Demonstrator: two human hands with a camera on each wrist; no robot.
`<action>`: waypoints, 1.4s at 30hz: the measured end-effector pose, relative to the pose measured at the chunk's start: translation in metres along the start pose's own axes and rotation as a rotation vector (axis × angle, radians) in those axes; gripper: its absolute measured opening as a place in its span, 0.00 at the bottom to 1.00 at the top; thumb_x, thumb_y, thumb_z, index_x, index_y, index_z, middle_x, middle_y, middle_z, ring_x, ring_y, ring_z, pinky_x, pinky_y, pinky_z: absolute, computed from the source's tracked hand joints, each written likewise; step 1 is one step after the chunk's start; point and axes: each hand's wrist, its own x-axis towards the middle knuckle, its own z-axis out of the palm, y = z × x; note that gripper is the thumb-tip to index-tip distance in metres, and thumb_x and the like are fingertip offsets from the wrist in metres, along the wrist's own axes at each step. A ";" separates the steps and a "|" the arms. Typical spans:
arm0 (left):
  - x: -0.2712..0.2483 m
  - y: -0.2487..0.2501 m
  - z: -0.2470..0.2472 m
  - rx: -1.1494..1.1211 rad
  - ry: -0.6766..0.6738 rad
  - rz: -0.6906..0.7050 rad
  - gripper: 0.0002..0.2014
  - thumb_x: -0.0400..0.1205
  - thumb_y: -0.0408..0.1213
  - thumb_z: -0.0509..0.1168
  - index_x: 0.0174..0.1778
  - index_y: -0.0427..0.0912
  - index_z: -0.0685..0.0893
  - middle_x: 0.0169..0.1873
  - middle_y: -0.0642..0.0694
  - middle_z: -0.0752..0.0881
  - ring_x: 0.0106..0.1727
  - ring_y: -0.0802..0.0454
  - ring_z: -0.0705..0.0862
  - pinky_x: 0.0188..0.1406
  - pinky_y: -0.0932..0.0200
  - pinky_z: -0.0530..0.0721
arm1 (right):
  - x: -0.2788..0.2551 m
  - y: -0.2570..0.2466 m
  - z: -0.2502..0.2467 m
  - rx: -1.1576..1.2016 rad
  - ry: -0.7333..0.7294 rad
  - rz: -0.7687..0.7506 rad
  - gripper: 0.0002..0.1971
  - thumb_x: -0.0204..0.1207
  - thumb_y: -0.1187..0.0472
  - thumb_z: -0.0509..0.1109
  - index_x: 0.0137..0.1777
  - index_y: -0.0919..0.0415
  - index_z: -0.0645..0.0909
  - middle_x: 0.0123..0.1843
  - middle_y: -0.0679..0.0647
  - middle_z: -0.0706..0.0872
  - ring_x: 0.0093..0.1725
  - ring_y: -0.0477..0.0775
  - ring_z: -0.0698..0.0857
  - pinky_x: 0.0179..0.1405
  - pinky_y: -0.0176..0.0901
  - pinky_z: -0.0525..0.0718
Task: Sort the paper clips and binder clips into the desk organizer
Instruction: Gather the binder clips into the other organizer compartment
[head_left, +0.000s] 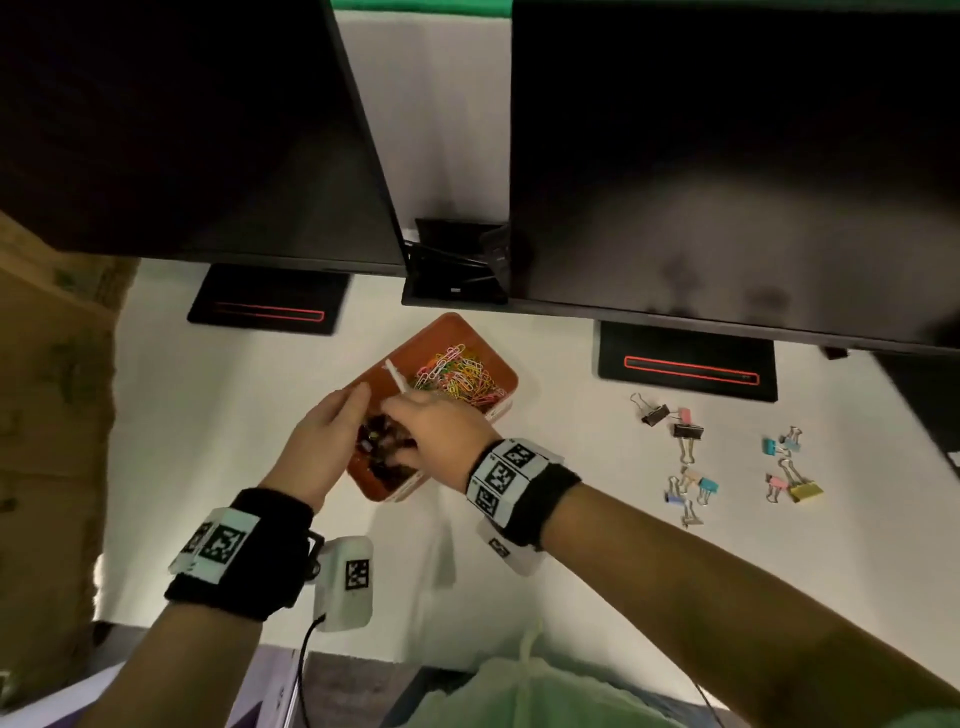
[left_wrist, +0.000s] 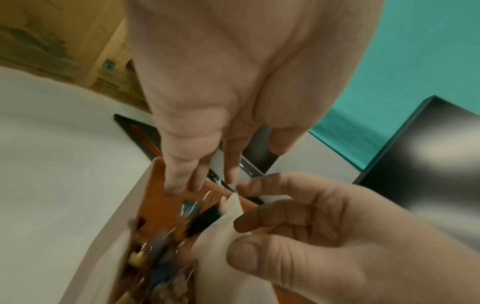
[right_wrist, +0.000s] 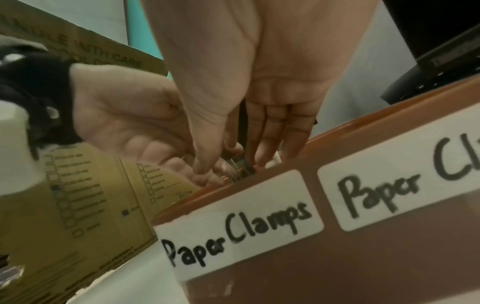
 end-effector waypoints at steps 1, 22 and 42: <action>-0.003 0.005 0.000 0.012 0.005 0.034 0.18 0.82 0.57 0.55 0.59 0.51 0.81 0.54 0.49 0.85 0.56 0.53 0.83 0.57 0.55 0.78 | -0.002 0.002 0.001 0.011 0.029 -0.007 0.22 0.72 0.56 0.71 0.65 0.59 0.74 0.64 0.59 0.81 0.65 0.60 0.77 0.62 0.54 0.79; 0.016 0.045 0.263 0.745 -0.561 0.670 0.28 0.78 0.34 0.65 0.73 0.55 0.68 0.74 0.49 0.66 0.74 0.45 0.66 0.75 0.49 0.68 | -0.236 0.199 -0.012 -0.090 0.019 0.668 0.35 0.70 0.47 0.72 0.77 0.47 0.62 0.71 0.56 0.68 0.66 0.60 0.71 0.66 0.54 0.77; 0.021 0.033 0.288 0.634 -0.448 0.439 0.13 0.73 0.33 0.72 0.50 0.45 0.76 0.46 0.48 0.82 0.45 0.53 0.81 0.46 0.66 0.80 | -0.229 0.247 -0.037 0.196 0.031 0.453 0.14 0.69 0.63 0.74 0.54 0.60 0.80 0.56 0.57 0.83 0.59 0.56 0.77 0.60 0.46 0.77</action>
